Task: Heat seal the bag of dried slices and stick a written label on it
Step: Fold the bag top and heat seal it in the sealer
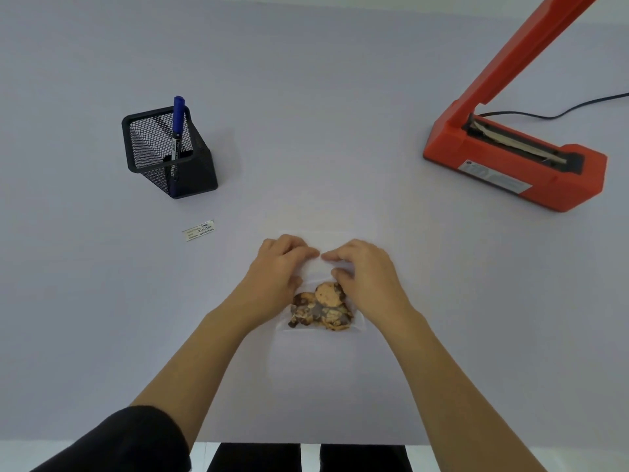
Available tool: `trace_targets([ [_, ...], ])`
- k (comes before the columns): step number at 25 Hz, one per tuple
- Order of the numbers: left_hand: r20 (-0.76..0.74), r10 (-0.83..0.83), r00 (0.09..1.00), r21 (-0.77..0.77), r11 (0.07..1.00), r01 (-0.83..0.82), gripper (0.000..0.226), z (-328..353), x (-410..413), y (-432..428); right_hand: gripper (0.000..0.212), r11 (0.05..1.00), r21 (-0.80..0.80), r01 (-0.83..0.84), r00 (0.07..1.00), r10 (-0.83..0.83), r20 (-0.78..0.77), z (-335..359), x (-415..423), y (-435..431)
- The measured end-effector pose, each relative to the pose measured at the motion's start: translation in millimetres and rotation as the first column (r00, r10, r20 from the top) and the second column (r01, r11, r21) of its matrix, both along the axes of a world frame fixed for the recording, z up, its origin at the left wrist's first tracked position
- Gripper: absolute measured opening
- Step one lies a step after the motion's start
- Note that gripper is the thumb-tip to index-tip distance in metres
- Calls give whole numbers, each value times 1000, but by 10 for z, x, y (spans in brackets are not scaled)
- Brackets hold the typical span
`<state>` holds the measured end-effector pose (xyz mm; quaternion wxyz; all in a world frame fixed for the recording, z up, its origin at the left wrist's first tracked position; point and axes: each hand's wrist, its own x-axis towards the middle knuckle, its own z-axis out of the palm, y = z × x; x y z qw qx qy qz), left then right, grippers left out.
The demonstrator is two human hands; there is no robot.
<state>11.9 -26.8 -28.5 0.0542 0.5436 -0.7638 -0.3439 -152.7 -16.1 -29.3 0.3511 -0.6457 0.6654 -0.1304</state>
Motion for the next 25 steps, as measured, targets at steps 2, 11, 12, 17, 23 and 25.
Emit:
trace_targets([
  [2,59,-17,998,44,999,14,60,21,-19,-79,39,1000,8,-25,998,25,-54,35,-8,-27],
  [11,171,208,963,117,966,-229,75,67,-133,-32,57,987,69,142,982,-132,-133,112,5,19],
  [12,177,258,950,119,952,-280,74,73,-161,-2,57,983,78,166,981,-157,-112,109,23,23],
  [17,134,465,875,129,868,-480,67,76,-249,91,58,973,96,210,977,-206,-52,93,42,17],
  [23,13,565,825,171,811,-559,64,21,-231,126,57,965,107,238,971,-240,11,69,39,21],
  [25,-7,557,831,156,821,-549,48,34,-217,144,59,969,85,233,972,-234,0,61,15,26],
])
